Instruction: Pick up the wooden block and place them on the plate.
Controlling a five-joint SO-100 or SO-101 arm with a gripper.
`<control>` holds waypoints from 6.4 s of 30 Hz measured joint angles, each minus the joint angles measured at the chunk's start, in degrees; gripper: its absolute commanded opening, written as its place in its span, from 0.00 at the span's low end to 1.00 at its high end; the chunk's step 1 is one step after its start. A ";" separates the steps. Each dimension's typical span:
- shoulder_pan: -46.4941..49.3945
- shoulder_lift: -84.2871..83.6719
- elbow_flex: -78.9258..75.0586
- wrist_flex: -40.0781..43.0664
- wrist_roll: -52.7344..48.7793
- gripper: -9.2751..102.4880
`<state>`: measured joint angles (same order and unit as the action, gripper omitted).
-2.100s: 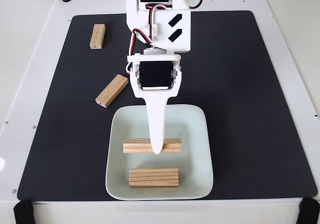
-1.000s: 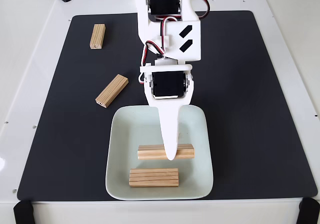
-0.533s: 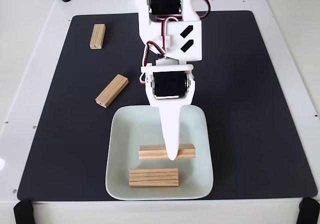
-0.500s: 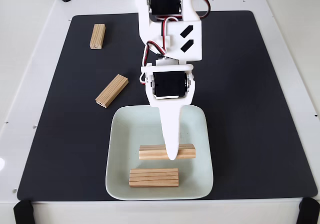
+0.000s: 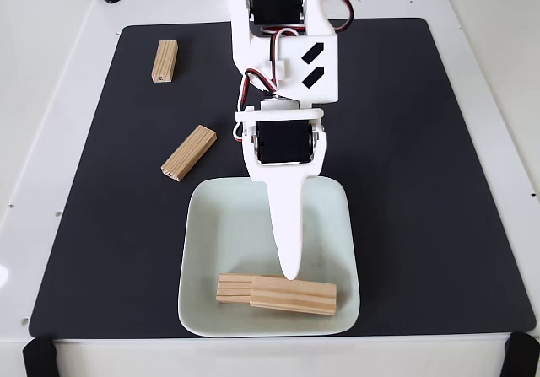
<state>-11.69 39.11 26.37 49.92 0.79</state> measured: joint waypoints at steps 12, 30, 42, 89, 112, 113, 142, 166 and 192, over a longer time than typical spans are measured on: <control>0.00 5.80 11.69 0.00 0.00 0.08; 0.18 58.89 68.91 0.00 0.00 0.08; 7.47 82.35 100.99 0.00 -1.49 0.08; 43.68 84.64 104.41 14.94 35.51 0.08; 57.30 84.73 111.71 15.12 39.81 0.08; 57.66 84.73 111.71 15.12 39.99 0.08; 54.93 84.73 108.28 10.20 44.03 0.34; 49.13 84.73 109.95 10.20 44.30 0.41; 49.13 77.43 115.58 2.81 49.66 0.41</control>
<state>37.44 116.54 141.94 52.73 50.45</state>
